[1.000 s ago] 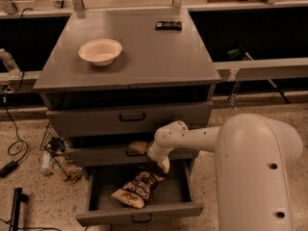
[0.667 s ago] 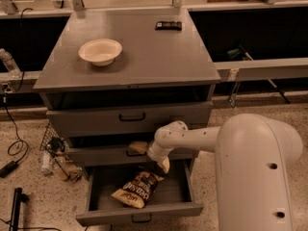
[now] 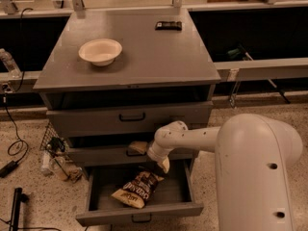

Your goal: Pick brown chip bag from bottom drawer and place on counter

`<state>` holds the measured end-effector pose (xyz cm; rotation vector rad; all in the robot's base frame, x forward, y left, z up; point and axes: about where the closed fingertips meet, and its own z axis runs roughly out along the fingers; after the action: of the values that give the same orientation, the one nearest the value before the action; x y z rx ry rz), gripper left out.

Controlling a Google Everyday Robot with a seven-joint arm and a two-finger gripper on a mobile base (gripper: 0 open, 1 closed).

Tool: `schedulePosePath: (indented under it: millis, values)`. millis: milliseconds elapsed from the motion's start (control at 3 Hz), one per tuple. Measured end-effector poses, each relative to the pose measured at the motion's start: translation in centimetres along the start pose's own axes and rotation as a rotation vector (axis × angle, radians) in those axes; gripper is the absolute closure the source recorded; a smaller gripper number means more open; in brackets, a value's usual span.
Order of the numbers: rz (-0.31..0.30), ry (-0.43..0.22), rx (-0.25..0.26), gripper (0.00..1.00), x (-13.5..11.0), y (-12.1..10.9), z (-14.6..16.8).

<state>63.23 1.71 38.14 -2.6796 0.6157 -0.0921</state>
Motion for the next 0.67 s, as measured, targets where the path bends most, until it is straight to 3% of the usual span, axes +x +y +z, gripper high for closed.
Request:
schedulePosePath:
  millis: [667]
  values:
    - [0.000,0.000,0.000,0.02,-0.01,0.00,0.01]
